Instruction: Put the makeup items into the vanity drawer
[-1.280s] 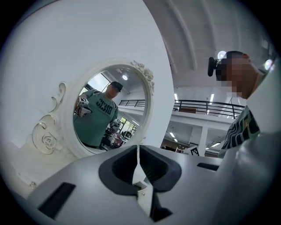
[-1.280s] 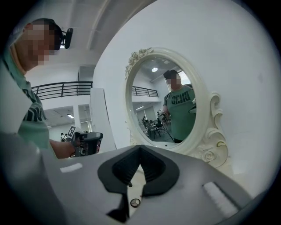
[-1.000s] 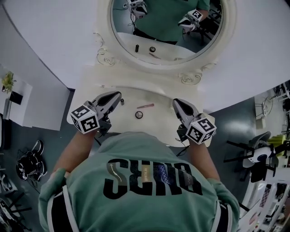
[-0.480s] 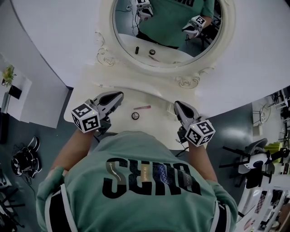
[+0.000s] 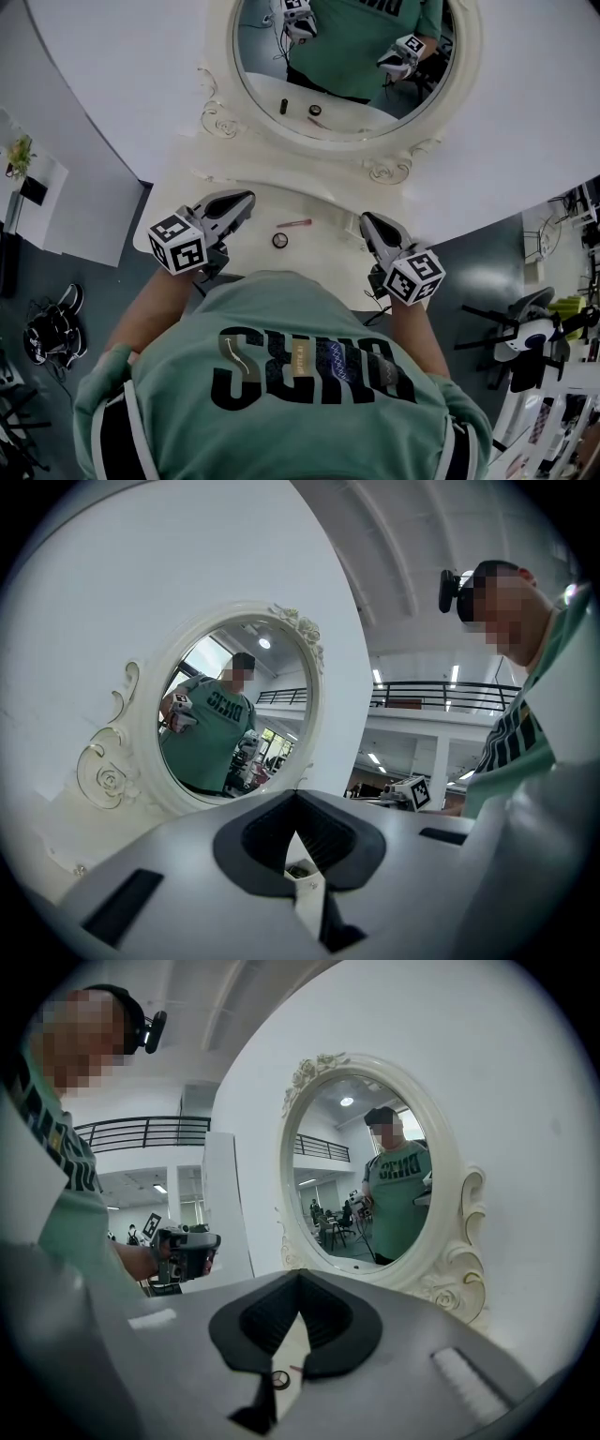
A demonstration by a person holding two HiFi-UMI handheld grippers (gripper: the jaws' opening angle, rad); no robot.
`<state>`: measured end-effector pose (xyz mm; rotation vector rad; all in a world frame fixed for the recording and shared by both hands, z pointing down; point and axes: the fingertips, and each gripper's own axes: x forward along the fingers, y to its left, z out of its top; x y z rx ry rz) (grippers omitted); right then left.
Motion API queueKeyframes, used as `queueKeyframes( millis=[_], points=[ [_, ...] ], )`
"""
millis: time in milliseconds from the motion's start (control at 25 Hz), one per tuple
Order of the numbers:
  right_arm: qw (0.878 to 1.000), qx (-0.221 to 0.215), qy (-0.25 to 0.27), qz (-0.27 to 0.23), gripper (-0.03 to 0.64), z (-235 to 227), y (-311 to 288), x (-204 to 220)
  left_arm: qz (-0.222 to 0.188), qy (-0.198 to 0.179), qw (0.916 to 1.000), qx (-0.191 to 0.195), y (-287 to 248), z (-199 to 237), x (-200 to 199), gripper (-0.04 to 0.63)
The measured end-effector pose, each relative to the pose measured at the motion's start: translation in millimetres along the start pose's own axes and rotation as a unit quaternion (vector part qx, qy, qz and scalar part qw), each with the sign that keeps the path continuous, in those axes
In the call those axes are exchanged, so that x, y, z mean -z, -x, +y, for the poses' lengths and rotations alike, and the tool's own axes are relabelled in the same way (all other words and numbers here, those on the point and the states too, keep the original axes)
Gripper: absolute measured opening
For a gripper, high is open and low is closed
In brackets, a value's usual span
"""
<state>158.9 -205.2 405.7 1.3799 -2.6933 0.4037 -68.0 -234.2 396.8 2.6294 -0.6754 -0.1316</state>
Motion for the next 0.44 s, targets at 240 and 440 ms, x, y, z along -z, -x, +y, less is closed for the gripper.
queueKeyframes(
  millis=[240, 440],
  points=[
    [1.000, -0.007, 0.005, 0.003, 0.006, 4.8, -1.3, 0.7, 0.001, 0.003, 1.0000, -0.003, 3.8, -0.8, 1.6, 0.004],
    [1.000, -0.010, 0.008, 0.004, 0.006, 6.5, -1.3, 2.1, 0.001, 0.003, 1.0000, -0.004, 4.8, -1.3, 2.1, 0.003]
  ],
)
